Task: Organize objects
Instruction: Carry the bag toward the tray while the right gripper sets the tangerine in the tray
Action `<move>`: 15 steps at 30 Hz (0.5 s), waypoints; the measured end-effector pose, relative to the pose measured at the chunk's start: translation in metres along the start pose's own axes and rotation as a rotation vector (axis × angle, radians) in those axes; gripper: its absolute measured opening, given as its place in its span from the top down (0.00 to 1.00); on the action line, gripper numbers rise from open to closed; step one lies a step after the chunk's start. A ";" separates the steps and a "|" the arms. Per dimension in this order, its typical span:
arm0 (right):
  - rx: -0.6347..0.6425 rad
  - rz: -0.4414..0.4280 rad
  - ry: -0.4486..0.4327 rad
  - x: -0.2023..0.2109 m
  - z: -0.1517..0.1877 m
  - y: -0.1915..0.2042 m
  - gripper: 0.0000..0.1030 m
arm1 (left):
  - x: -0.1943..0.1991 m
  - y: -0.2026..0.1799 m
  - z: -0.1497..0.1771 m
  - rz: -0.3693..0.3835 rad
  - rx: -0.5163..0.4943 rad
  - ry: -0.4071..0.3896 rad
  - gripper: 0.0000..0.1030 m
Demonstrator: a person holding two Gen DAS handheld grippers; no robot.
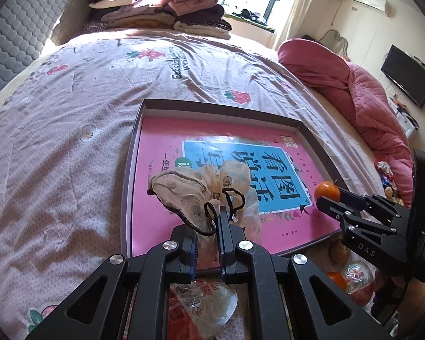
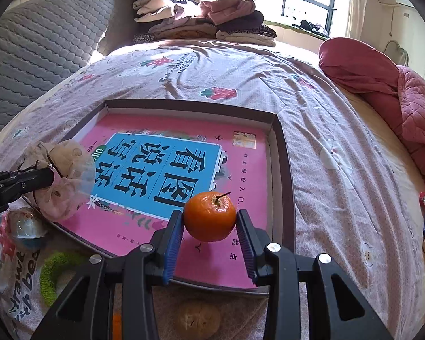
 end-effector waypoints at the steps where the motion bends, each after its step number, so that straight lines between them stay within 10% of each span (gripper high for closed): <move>1: -0.001 -0.001 0.007 -0.001 0.000 -0.001 0.62 | -0.001 0.000 0.001 -0.004 -0.002 0.005 0.89; 15: 0.003 -0.007 0.096 -0.011 0.000 0.001 0.62 | -0.015 -0.001 0.006 -0.003 -0.003 0.070 0.83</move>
Point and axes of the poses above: each gripper's, at about its wrist camera, not at the fingertips, and x roughly against the way its jaws point, y to its left, z to its underside, the point moved 5 cm from there along -x, roughly the way its jaws point, and after that the axes turned 15 degrees about y, right-handed, at the moved point
